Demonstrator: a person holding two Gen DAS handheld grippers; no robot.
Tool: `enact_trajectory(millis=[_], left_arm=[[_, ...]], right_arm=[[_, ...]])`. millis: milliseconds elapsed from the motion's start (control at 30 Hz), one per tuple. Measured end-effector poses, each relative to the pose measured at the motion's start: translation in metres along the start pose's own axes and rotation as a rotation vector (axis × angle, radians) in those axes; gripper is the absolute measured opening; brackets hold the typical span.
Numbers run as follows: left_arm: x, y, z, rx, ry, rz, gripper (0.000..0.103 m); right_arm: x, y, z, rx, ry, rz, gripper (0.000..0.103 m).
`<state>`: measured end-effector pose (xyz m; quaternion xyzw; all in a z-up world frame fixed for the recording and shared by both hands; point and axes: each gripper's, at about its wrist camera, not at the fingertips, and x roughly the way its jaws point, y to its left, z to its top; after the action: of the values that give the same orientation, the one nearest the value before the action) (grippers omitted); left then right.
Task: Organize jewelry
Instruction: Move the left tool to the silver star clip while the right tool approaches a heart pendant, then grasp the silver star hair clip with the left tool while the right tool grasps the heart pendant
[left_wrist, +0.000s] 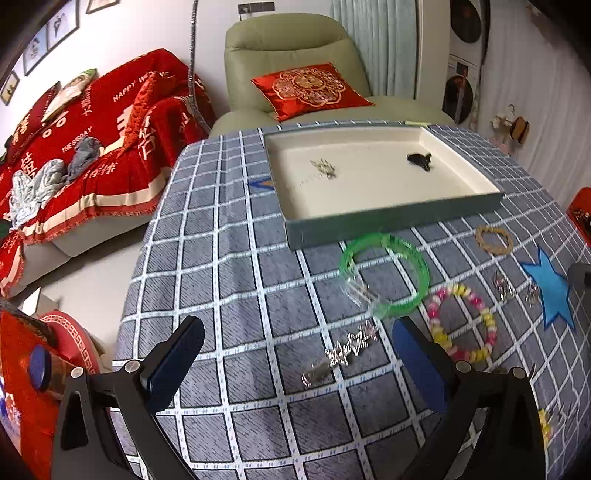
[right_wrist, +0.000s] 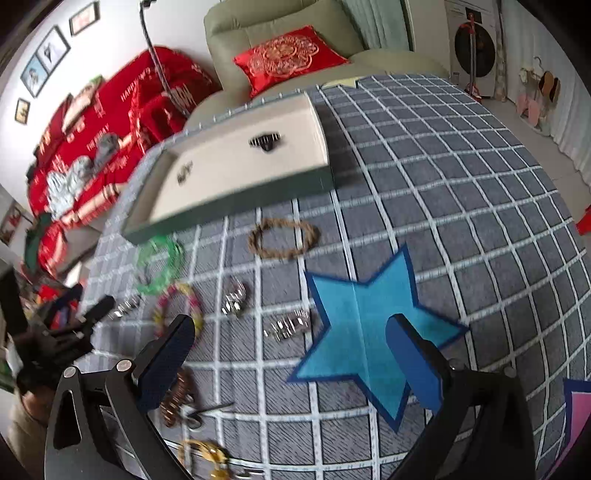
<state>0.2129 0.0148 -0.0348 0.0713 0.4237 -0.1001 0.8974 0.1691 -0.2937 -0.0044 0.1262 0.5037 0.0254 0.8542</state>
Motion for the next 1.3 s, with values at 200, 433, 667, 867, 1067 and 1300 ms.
enact_trajectory(millis=[200, 433, 667, 867, 1067, 1300], left_arm=[[0.006, 0.000, -0.007, 0.033, 0.017, -0.009, 0.103], [0.011, -0.006, -0.010, 0.078, 0.022, -0.024, 0.103], [0.023, -0.006, -0.011, 0.077, 0.062, -0.046, 0.101], [0.026, -0.007, -0.010, 0.079, 0.072, -0.073, 0.101], [0.022, -0.012, -0.012, 0.089, 0.071, -0.104, 0.087], [0.012, -0.022, -0.017, 0.119, 0.066, -0.126, 0.044]], right_arm=[[0.014, 0.007, -0.010, -0.014, 0.030, -0.050, 0.103], [0.025, 0.010, -0.011, -0.004, 0.040, -0.096, 0.103], [0.036, 0.019, -0.012, -0.032, 0.024, -0.150, 0.100], [0.044, 0.036, -0.012, -0.120, 0.003, -0.234, 0.089], [0.042, 0.046, -0.013, -0.146, -0.013, -0.228, 0.070], [0.039, 0.047, -0.012, -0.151, -0.019, -0.215, 0.022]])
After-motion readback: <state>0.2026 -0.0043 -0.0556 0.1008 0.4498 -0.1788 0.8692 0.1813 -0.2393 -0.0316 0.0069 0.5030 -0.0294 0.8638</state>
